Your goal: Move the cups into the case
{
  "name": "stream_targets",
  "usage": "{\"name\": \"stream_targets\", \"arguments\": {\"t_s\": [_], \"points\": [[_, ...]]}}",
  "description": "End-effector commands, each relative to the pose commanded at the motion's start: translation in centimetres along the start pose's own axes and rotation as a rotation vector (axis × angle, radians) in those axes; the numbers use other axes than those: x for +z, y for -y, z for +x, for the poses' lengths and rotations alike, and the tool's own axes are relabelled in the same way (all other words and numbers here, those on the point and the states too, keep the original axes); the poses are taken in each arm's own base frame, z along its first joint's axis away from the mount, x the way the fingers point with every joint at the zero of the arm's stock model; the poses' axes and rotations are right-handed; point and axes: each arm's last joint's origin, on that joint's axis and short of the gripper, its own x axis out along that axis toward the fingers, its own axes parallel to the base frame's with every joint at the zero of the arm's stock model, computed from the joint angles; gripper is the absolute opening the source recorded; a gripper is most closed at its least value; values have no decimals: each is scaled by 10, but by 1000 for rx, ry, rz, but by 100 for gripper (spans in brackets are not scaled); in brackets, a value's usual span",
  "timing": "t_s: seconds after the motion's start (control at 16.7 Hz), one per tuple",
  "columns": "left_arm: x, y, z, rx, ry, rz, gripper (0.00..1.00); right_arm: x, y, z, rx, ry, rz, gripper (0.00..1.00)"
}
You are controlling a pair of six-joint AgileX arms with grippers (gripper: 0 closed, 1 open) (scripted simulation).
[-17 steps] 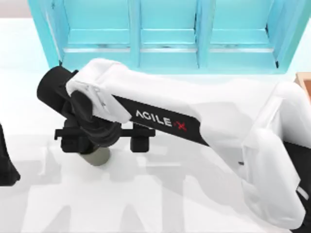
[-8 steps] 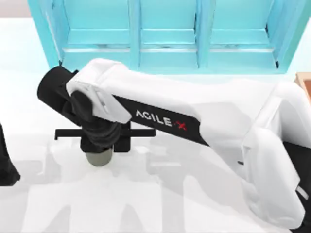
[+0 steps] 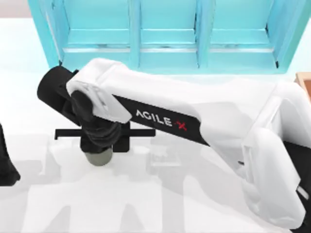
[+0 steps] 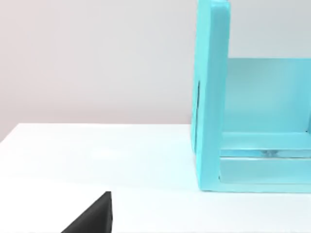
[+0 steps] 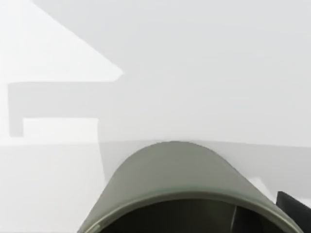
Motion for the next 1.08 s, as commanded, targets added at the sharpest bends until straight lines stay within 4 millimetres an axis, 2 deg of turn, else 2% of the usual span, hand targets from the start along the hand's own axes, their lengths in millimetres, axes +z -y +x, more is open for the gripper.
{"name": "stream_targets", "arguments": {"t_s": [0.24, 0.54, 0.78, 0.9, 1.08], "points": [[0, 0, 0, 0, 0, 0, 100, 1, 5, -12, 6, 0, -11, 0], [0, 0, 0, 0, 0, 0, 100, 22, 52, -58, 7, 3, 1, 0], [0, 0, 0, 0, 0, 0, 100, 28, 90, -92, 6, 3, -2, 0], [0, 0, 0, 0, 0, 0, 100, 28, 99, -97, 3, 0, -2, 0], [0, 0, 0, 0, 0, 0, 100, 28, 99, -97, 3, 0, -2, 0]]}}
